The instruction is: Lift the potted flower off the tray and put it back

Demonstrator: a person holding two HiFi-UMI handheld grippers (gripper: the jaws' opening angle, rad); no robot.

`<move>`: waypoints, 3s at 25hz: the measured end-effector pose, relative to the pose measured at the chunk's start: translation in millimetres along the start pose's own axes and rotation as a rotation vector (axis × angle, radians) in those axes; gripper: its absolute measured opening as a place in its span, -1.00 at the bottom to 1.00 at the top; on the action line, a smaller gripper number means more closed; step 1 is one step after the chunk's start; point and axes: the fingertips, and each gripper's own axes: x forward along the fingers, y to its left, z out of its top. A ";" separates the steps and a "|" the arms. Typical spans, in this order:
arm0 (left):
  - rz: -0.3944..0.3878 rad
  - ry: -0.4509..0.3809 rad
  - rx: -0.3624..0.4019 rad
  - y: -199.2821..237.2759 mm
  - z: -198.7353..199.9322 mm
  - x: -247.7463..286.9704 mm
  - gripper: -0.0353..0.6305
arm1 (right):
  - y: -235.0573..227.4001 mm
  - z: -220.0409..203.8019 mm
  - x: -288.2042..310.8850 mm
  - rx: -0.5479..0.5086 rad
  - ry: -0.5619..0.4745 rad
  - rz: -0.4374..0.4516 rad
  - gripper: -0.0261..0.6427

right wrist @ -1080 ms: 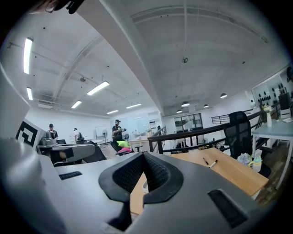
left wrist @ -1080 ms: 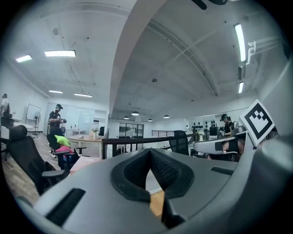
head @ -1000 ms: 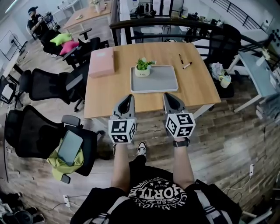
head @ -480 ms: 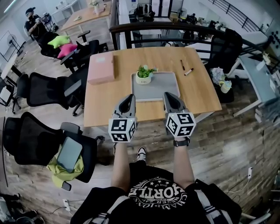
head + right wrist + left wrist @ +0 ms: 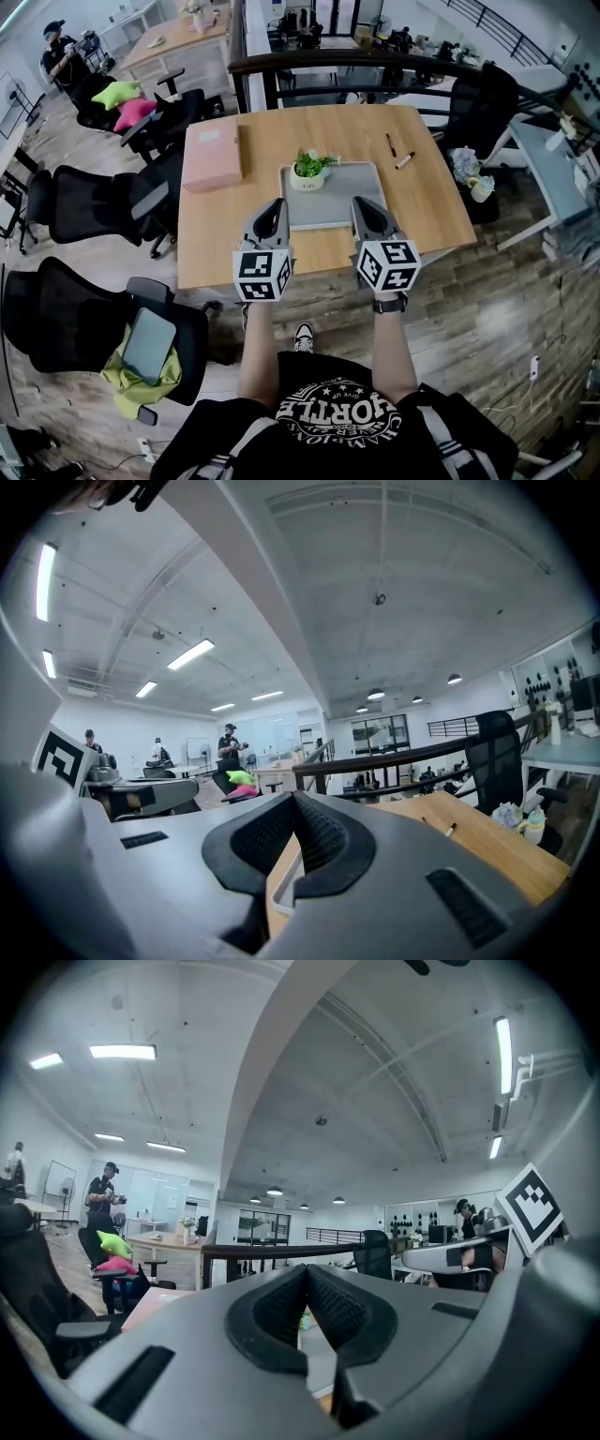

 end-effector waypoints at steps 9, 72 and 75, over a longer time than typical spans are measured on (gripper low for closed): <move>-0.042 0.004 0.000 14.0 -3.6 23.6 -0.83 | 8.0 0.6 32.7 -0.008 0.004 0.010 -0.87; -0.106 0.226 -0.064 36.6 -108.2 173.7 -0.82 | -89.0 -84.4 171.3 0.034 0.238 0.057 -0.65; -0.108 0.247 -0.068 36.1 -115.9 178.6 -0.79 | -92.2 -91.2 176.3 0.042 0.256 0.064 -0.61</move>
